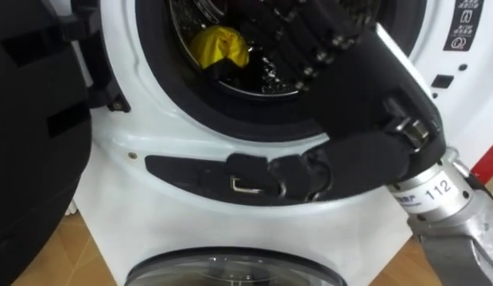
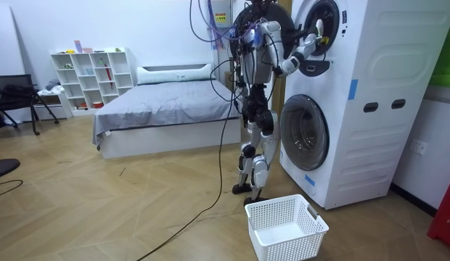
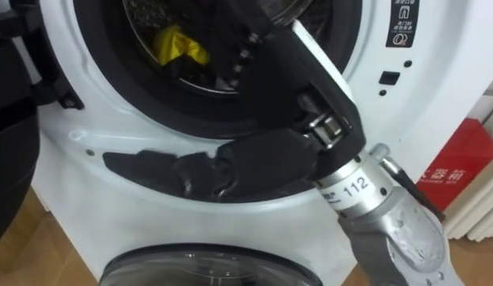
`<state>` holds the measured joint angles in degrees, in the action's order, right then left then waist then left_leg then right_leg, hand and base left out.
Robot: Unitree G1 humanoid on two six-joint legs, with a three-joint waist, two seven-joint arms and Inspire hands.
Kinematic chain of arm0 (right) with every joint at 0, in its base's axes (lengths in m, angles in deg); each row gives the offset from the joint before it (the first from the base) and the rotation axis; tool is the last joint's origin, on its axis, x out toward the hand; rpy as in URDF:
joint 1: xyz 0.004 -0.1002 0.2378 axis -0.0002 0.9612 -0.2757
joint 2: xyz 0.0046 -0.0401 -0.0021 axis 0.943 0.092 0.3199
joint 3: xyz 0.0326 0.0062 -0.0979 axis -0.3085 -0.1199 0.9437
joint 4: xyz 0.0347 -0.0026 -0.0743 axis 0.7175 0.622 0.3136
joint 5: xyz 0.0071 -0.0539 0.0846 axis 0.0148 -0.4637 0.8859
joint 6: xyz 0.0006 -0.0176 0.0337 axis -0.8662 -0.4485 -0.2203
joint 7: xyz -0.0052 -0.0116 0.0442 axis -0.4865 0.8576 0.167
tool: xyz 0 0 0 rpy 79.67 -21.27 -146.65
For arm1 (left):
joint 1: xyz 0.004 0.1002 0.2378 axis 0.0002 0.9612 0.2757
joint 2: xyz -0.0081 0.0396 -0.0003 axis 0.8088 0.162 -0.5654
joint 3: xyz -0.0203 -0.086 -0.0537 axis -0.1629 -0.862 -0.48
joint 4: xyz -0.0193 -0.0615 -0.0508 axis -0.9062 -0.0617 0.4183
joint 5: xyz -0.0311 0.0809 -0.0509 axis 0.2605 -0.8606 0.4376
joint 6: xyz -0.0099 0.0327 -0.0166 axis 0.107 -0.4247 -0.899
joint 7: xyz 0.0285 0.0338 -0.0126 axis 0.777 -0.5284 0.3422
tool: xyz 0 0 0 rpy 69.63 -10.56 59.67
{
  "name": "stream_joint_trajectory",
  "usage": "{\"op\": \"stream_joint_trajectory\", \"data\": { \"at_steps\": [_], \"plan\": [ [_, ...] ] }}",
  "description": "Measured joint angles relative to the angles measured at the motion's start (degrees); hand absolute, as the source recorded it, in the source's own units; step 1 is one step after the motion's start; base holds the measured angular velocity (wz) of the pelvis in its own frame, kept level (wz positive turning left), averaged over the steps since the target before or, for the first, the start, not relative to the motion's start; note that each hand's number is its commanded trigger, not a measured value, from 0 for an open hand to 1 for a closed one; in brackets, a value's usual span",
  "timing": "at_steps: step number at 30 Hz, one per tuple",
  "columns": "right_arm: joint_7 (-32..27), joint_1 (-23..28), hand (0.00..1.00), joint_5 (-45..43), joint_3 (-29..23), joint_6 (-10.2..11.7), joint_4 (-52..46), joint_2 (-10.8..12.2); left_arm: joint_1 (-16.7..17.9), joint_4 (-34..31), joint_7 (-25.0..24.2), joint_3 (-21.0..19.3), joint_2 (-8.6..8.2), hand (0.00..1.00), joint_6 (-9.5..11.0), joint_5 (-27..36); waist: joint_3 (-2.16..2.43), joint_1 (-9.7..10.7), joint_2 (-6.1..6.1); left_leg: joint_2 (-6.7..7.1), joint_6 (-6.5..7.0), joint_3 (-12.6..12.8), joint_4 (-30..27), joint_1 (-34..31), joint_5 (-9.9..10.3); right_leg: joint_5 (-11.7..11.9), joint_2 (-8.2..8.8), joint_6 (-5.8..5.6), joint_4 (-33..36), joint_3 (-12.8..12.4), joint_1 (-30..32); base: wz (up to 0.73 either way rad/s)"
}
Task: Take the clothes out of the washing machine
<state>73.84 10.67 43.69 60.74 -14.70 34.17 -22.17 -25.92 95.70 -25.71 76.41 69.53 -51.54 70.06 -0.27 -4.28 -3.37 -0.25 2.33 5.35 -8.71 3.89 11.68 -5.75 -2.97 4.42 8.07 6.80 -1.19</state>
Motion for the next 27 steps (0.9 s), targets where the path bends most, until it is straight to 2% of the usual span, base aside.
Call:
{"op": "stream_joint_trajectory", "data": {
  "at_steps": [4, 7, 9, 11, 14, 17, 21, 27],
  "plan": [
    [-3.03, -0.02, 0.0, -3.96, -0.01, -1.62, 3.21, -0.15, -0.11, -0.07, 0.9, 0.0, 0.02, 0.0, -1.58, 0.0, 0.18, -0.01, -0.46, 0.05, 0.0, -0.22, -0.14, -0.19, -0.01, -0.01, 0.08, -0.02, 0.02, 0.32, 0.07, 0.03],
    [-4.57, -0.46, 0.0, -4.63, -0.02, -2.56, 3.81, -0.28, -0.14, 0.03, 0.95, -0.02, -0.02, 0.0, -2.32, -0.03, 0.06, -0.59, -0.76, 0.1, 0.0, -0.24, -0.09, -0.31, 0.0, -0.05, 0.1, -0.01, -0.21, 0.51, 0.12, 0.0],
    [-5.09, -2.61, 0.0, -4.41, -0.02, -2.9, 5.17, -0.29, 0.12, 0.02, 1.13, -0.11, -0.06, 0.0, -2.61, -0.46, -0.03, -0.6, -1.07, 0.15, 0.01, -0.38, -0.08, -0.38, -0.01, -0.21, 0.19, 0.08, -0.26, 0.96, 0.09, 0.07],
    [-6.52, -6.96, 0.0, -4.44, -0.21, -3.83, 6.23, -0.31, 0.14, -0.04, 1.09, -0.96, -0.44, 0.0, -2.91, -2.79, -0.04, -0.78, -1.44, 0.23, 0.0, -0.86, -0.49, -0.55, -0.01, -0.34, 0.27, 0.05, -0.41, 1.13, 0.09, 0.11],
    [-8.74, -11.78, 0.0, -4.43, -0.48, -3.82, 8.49, -0.3, 0.12, -0.18, 1.1, -1.85, -0.72, 0.0, -3.65, -4.62, -0.08, -1.39, -1.78, 0.21, 0.01, -1.58, -0.72, -0.61, 0.0, -0.44, 0.31, -0.03, -0.43, 1.7, -0.16, 0.12],
    [-10.2, -13.9, 0.0, -4.63, -0.34, -3.81, 11.96, -0.43, 0.14, -0.53, 1.63, -1.79, -0.71, 0.0, -4.54, -5.02, -0.12, -2.47, -1.85, 0.16, 0.0, -2.34, -0.67, -0.17, 0.01, -0.53, 0.32, -0.17, -0.39, 2.14, -0.81, 0.14],
    [-11.84, -14.49, 0.0, -4.93, -0.32, -3.99, 15.86, -0.53, 0.7, -1.5, 2.31, -1.79, -0.69, 0.0, -4.93, -5.16, -0.15, -3.64, -1.99, 0.14, 0.0, -2.76, -0.67, -0.3, 0.06, -0.53, 0.38, -0.19, -0.28, 2.79, -0.85, 0.09],
    [-13.73, -16.53, 0.0, -5.19, 1.07, -4.05, 18.37, -1.85, 1.56, -2.36, 2.26, -1.79, -0.61, 0.0, -7.23, -8.83, -0.05, -3.93, -2.2, 0.19, -0.05, -3.26, -0.88, -0.87, 0.1, -0.54, 0.43, -0.2, -0.27, 3.01, -0.77, 0.04]
  ]
}}
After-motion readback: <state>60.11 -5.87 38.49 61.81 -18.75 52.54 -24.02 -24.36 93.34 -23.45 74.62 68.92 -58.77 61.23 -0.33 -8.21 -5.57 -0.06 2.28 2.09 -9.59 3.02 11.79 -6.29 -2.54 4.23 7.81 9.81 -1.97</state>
